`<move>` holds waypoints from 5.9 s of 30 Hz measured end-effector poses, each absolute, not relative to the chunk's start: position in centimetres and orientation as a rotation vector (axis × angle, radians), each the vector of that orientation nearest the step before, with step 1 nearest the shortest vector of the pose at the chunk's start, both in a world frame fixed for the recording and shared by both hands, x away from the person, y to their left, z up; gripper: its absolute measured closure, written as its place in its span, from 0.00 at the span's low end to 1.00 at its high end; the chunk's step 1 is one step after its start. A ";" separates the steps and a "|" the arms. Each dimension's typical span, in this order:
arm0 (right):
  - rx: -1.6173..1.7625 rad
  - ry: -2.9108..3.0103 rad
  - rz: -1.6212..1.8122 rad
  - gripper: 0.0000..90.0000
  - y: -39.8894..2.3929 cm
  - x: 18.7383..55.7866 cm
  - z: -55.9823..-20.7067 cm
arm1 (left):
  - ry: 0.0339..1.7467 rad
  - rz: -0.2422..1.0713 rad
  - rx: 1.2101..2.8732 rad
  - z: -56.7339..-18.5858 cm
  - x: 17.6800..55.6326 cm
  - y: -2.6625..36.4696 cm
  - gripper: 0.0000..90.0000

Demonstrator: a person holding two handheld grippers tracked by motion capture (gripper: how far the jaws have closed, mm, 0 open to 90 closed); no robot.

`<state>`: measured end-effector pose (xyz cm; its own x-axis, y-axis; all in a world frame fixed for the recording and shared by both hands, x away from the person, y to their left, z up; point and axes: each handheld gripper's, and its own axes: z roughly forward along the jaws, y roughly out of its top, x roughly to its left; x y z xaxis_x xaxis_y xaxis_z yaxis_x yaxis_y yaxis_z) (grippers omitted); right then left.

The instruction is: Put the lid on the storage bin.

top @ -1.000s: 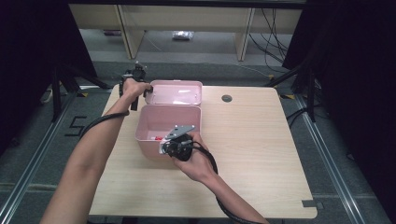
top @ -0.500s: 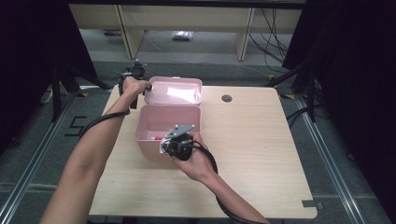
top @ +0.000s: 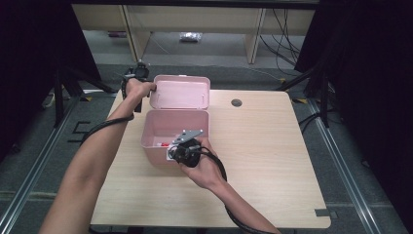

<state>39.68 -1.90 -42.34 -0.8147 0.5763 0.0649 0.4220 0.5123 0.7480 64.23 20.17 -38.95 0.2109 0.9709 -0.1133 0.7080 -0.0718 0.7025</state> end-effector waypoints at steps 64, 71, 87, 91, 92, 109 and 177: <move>0.874 2.545 1.221 1.00 -1.6 40.2 -42.5 | 1.388 0.583 1.716 -34.4 59.6 21.3 0.98; 0.871 2.571 1.188 1.00 -1.7 40.2 -42.3 | 1.369 0.599 1.704 -34.2 58.9 21.3 0.98; 0.861 2.568 1.191 1.00 -1.7 40.3 -42.3 | 1.324 0.639 1.662 -34.1 57.2 21.4 0.98; 0.840 2.569 1.196 1.00 -1.7 40.3 -42.3 | 1.320 0.642 1.660 -34.1 57.0 21.4 0.98; 0.860 2.570 1.196 1.00 -1.7 40.3 -42.3 | 1.319 0.643 1.659 -34.0 56.9 21.4 0.98; 0.870 2.568 1.191 1.00 -1.7 40.2 -42.3 | 1.291 0.670 1.642 -34.1 55.9 21.4 0.98; 0.856 2.563 1.201 1.00 -1.7 40.3 -42.4 | 1.218 0.754 1.628 -34.4 53.2 21.4 0.98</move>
<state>40.32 -1.70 -42.40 -0.8170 0.5719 0.0742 0.4229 0.5066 0.7513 53.19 21.36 -34.40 0.3178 0.9465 -0.0563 0.3717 -0.0697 0.9258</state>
